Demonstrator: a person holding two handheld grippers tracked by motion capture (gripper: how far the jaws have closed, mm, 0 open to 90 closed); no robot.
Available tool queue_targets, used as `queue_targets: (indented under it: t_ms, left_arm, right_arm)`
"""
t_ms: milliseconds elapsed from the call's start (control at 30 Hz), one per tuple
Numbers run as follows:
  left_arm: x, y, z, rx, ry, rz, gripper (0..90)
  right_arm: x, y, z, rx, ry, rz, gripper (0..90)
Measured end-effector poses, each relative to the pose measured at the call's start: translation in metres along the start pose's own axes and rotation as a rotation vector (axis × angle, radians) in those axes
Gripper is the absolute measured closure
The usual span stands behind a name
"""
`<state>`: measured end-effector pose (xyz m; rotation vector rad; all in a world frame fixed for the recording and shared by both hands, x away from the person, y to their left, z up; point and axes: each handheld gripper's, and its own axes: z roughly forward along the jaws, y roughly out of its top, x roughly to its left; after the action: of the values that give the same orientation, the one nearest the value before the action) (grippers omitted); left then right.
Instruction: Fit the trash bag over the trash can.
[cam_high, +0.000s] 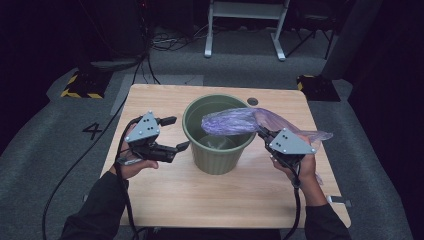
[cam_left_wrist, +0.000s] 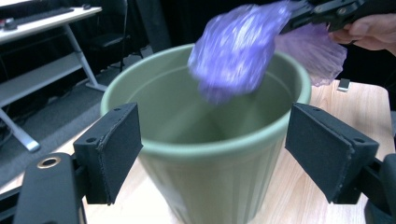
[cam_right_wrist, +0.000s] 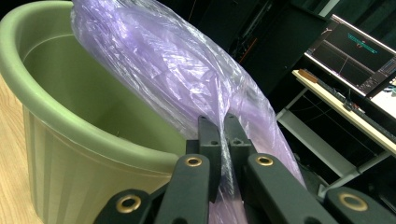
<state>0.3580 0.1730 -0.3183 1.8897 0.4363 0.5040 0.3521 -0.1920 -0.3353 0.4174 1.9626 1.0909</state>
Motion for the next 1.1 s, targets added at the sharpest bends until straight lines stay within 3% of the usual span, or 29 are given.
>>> queue_targets:
  t_ms: [133,333,467,700,767,900,967,1100]
  left_arm:
    - [-0.005,0.017,0.016,0.029,-0.026,0.037,17.9]
    - [-0.016,0.035,0.044,0.095,-0.032,0.105,17.8]
    - [-0.021,0.045,0.057,0.112,-0.044,0.138,18.2]
    - [-0.029,0.054,0.072,0.149,-0.112,0.175,26.4]
    - [-0.030,0.055,0.076,0.177,-0.104,0.183,30.6]
    - [-0.028,0.055,0.079,0.182,-0.113,0.183,43.2]
    - [-0.027,0.055,0.081,0.199,-0.080,0.191,51.7]
    - [-0.027,0.053,0.085,0.230,-0.082,0.224,67.0]
  right_arm:
    - [0.000,0.002,0.003,0.012,0.011,-0.011,89.8]
    - [0.003,0.008,0.006,0.025,0.030,-0.030,89.5]
    - [0.003,0.013,0.008,0.023,0.040,-0.036,89.0]
    - [0.008,0.021,0.011,0.021,0.059,-0.056,88.0]
    - [0.009,0.023,0.011,0.019,0.063,-0.063,87.9]
    - [0.010,0.026,0.010,0.012,0.072,-0.065,87.7]
    - [0.010,0.026,0.009,0.006,0.077,-0.063,87.6]
    - [0.010,0.027,0.008,0.003,0.077,-0.059,86.8]
